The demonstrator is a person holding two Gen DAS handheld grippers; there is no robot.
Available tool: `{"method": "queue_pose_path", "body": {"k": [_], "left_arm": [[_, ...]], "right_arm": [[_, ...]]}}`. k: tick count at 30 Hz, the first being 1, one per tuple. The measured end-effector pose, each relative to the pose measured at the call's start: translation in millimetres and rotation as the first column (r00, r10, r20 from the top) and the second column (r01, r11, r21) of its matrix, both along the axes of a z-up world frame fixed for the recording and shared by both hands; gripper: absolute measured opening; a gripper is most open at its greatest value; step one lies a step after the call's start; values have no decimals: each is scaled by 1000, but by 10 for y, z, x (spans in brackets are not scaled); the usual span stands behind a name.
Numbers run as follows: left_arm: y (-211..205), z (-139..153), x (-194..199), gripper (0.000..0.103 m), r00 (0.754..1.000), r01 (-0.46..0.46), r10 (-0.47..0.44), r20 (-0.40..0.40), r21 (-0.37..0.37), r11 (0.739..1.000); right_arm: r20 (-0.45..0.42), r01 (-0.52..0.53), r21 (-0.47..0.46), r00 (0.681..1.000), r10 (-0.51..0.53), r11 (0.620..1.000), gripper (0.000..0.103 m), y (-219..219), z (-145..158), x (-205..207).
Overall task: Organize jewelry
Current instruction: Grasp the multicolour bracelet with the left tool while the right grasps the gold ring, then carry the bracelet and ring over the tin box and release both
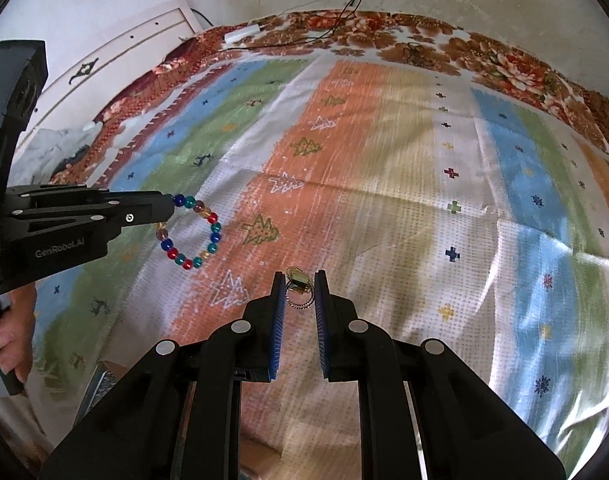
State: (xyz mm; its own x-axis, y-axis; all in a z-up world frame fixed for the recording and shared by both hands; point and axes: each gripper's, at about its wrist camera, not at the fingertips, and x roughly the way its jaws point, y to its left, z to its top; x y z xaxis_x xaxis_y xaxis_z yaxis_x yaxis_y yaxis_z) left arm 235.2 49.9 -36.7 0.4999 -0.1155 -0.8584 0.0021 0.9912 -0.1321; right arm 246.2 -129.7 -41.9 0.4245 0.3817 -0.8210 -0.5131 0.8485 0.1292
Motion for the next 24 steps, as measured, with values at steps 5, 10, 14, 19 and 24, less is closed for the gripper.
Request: {"method": "queue_pose_path", "body": {"k": [5,10,14,19,24], "left_arm": [[-18,122,-140,9,999,-5,5,40,-5,1000],[-36,260,-324,9,996,0,2,84,-25,1000],[-83,316,-473,9,994,14,-11,110,-22,1000],[-111,404,-627,9,988,-2,6,152,-27,1000],[-123,447,-744,9,982,-22,26,189,-23,999]], "right_arm": [[29,-10,10,1000,9,1000,15,-34,113,-155],[57,-17,18,998,16,1000,15,-44,207,-298],[74,-18,18,997,17,1000,15,-59,241,-400],[91,-19,23,996,17,1000,15,-100,285,-509],[132,-17,36,991,12,999,15,-121,353,-581]]}}
